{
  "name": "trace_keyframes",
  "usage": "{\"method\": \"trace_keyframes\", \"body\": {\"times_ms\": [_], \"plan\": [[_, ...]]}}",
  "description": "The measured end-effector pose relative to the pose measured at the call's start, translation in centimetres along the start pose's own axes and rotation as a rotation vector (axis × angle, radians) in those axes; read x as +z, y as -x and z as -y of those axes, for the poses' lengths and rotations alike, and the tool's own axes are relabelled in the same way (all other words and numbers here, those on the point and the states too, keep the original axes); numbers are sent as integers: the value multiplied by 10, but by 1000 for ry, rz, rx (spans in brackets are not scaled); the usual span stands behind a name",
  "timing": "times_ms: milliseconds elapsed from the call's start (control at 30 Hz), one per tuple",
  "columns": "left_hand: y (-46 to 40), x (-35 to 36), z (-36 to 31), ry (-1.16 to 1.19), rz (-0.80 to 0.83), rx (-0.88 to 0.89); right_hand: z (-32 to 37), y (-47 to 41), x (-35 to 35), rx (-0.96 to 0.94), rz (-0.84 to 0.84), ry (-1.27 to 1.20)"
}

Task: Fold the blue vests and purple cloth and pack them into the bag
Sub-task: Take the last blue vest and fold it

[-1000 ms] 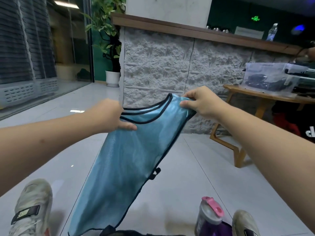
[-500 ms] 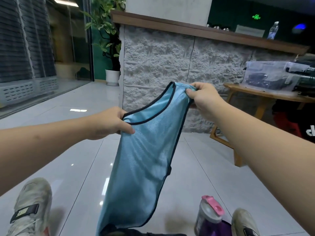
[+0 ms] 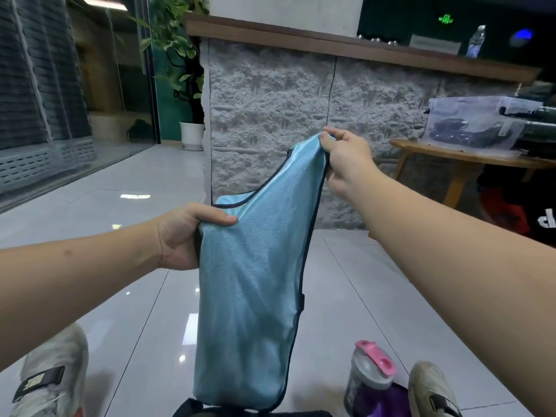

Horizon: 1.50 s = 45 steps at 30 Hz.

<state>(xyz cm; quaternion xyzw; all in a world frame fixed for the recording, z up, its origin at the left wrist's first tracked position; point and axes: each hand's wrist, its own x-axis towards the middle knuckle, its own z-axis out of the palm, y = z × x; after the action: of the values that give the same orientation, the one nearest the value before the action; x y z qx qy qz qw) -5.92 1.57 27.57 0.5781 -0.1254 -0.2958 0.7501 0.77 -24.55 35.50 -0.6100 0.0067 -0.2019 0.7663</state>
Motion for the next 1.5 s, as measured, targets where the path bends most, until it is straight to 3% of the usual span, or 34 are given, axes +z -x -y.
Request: {"method": "trace_keyframes", "body": {"times_ms": [333, 533, 633, 767, 900, 967, 1067, 1333, 1433, 1500], "plan": [[-10, 20, -14, 45, -142, 53, -60, -4, -13, 309, 53, -151], [-18, 26, -15, 100, -191, 64, -116, 80, -33, 664, 258, -135], [-19, 29, -15, 121, -210, 84, -139, 122, -45, 774, 281, -111], [-25, 29, -16, 136, -253, 117, -147, 145, -57, 761, 328, -76], [-27, 28, -19, 139, -275, 132, -132, 144, -57, 645, 524, -130], [-26, 25, -20, 124, -282, 128, -128, 137, -56, 552, 634, 15], [-23, 21, -19, 97, -292, 114, -115, 123, -54, 434, 532, 100], [-23, 15, -24, 205, -296, 189, -84, 113, -46, 405, 446, 34], [-28, 10, -12, 308, -235, 208, -72, 109, -40, 399, 382, -56], [-28, 9, 4, 235, -154, 150, -69, 104, -39, 421, 348, -116]]}}
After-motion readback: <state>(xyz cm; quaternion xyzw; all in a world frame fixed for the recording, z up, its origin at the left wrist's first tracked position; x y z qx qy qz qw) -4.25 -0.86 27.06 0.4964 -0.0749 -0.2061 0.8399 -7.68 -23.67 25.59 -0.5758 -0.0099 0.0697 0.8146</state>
